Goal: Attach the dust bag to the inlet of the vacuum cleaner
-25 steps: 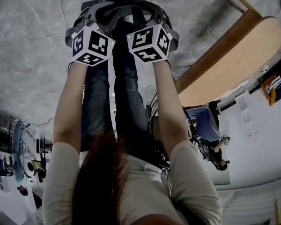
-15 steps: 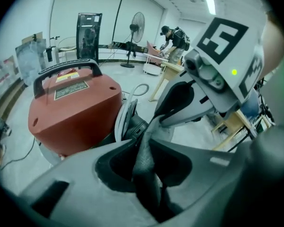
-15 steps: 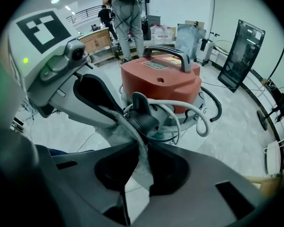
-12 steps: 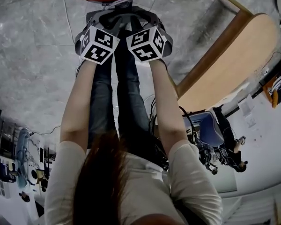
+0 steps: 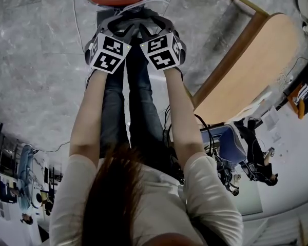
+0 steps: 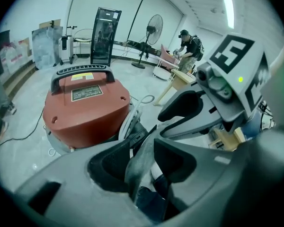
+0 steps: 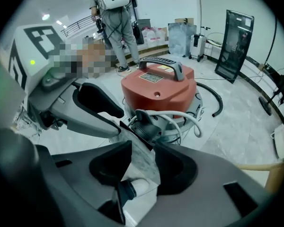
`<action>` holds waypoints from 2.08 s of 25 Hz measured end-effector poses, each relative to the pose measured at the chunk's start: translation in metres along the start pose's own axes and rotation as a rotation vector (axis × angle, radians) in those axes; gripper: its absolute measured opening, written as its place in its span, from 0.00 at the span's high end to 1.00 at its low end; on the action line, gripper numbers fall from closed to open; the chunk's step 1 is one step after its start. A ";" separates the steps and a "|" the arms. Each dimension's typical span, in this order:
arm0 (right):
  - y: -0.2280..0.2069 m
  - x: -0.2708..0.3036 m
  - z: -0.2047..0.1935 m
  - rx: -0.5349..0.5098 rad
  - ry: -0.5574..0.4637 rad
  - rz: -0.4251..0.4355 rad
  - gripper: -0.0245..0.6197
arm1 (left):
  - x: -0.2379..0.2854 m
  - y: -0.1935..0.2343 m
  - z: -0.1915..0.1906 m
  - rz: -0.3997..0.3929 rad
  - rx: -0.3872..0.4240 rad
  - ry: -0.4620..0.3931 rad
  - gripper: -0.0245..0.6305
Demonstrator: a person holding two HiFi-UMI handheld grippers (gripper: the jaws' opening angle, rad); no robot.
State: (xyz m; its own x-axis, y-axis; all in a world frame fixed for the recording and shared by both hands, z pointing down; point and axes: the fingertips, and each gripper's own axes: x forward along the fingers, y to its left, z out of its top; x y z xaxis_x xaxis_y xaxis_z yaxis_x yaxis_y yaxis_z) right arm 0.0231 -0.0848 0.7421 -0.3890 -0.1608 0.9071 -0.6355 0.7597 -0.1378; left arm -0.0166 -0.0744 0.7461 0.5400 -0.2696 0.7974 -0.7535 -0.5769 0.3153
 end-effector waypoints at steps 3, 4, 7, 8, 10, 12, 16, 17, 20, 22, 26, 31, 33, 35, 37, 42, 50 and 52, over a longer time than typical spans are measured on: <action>-0.004 -0.010 0.009 0.094 -0.051 -0.004 0.73 | -0.007 -0.001 0.009 0.008 -0.002 -0.015 0.71; -0.006 -0.014 0.013 0.128 -0.071 -0.010 0.74 | -0.010 -0.001 0.013 0.011 -0.006 -0.023 0.71; -0.015 -0.029 0.025 0.194 -0.134 -0.047 0.81 | -0.024 -0.001 0.027 0.030 -0.029 -0.062 0.78; -0.017 -0.034 0.029 0.208 -0.151 -0.060 0.83 | -0.029 0.000 0.033 0.039 -0.036 -0.078 0.79; -0.018 -0.044 0.037 0.227 -0.179 -0.077 0.86 | -0.041 0.001 0.046 0.057 -0.041 -0.107 0.83; -0.020 -0.054 0.047 0.236 -0.203 -0.091 0.88 | -0.051 0.003 0.059 0.074 -0.037 -0.138 0.87; -0.024 -0.076 0.066 0.246 -0.240 -0.123 0.94 | -0.071 0.002 0.086 0.095 -0.034 -0.189 0.92; -0.024 -0.083 0.069 0.249 -0.246 -0.129 0.95 | -0.078 0.000 0.092 0.093 -0.036 -0.198 0.93; -0.028 -0.104 0.084 0.258 -0.276 -0.150 0.96 | -0.098 -0.001 0.115 0.101 -0.023 -0.233 0.93; -0.027 -0.122 0.094 0.272 -0.289 -0.156 0.96 | -0.116 -0.004 0.127 0.110 -0.016 -0.257 0.93; -0.026 -0.161 0.124 0.302 -0.352 -0.155 0.96 | -0.152 -0.009 0.153 0.128 -0.014 -0.315 0.93; -0.018 -0.208 0.162 0.293 -0.446 -0.144 0.96 | -0.194 -0.010 0.181 0.162 -0.010 -0.380 0.94; -0.016 -0.227 0.173 0.286 -0.475 -0.144 0.96 | -0.212 -0.011 0.195 0.182 -0.016 -0.413 0.94; -0.012 -0.246 0.182 0.278 -0.498 -0.143 0.96 | -0.231 -0.015 0.207 0.199 -0.025 -0.448 0.94; -0.008 -0.265 0.192 0.265 -0.523 -0.138 0.96 | -0.249 -0.020 0.221 0.206 -0.031 -0.493 0.94; 0.002 -0.313 0.213 0.228 -0.573 -0.144 0.96 | -0.288 -0.033 0.252 0.218 -0.005 -0.567 0.94; 0.003 -0.386 0.237 0.167 -0.657 -0.150 0.96 | -0.343 -0.071 0.293 0.194 0.043 -0.645 0.94; 0.004 -0.403 0.241 0.146 -0.677 -0.155 0.96 | -0.352 -0.077 0.299 0.186 0.047 -0.655 0.94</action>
State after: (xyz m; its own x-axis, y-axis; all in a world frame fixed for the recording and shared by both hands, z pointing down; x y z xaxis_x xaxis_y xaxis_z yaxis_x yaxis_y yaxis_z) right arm 0.0162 -0.1685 0.2805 -0.5859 -0.6524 0.4807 -0.7814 0.6119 -0.1219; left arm -0.0366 -0.1658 0.2877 0.5299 -0.7700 0.3555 -0.8466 -0.5048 0.1685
